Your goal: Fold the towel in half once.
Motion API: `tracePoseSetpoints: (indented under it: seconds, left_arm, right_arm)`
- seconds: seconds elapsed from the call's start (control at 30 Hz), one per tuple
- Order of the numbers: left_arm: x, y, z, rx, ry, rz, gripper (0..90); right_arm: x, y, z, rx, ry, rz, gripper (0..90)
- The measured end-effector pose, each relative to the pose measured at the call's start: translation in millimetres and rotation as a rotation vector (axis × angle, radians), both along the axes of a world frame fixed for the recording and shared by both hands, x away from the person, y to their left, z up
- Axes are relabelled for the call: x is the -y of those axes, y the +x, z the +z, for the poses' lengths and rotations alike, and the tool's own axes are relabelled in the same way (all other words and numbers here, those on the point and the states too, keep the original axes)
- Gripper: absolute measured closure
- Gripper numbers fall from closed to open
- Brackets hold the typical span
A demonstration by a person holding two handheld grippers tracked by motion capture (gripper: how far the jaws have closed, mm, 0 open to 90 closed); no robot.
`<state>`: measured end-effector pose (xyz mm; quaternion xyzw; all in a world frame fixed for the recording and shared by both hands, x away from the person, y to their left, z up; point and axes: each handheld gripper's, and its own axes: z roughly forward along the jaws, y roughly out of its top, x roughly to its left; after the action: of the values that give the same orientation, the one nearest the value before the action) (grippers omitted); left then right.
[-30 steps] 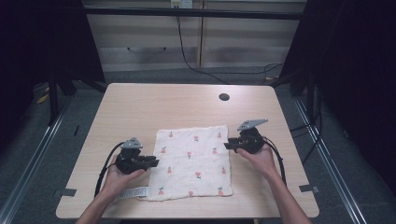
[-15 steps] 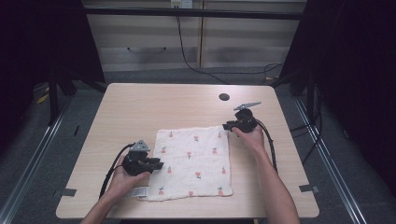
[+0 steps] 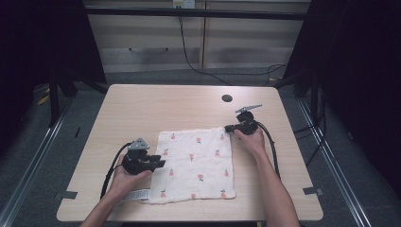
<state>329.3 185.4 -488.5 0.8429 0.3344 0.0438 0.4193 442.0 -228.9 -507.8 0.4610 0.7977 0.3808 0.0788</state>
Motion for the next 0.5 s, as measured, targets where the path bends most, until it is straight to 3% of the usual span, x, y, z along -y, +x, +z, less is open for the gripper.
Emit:
tracePoseSetpoints:
  seconds: [0.13,0.2,0.37,0.5]
  left_arm:
    - [-9.4,16.4,2.0,-0.007,-0.003,0.05,63.0]
    - [-15.3,30.2,3.2,-0.02,-0.034,0.076,62.6]
    - [-21.7,65.8,2.0,-0.021,-0.046,0.157,62.3]
    - [-18.8,89.3,-2.4,-0.049,-0.044,0.162,62.3]
  right_arm:
    - [-1.1,-3.0,1.9,0.001,-0.005,0.006,88.6]
    - [-1.2,-3.6,4.3,0.012,-0.01,0.01,88.7]
    - [-1.0,-3.8,9.3,0.026,0.003,0.0,88.9]
    - [-2.5,-4.5,11.2,0.032,0.015,0.006,89.0]
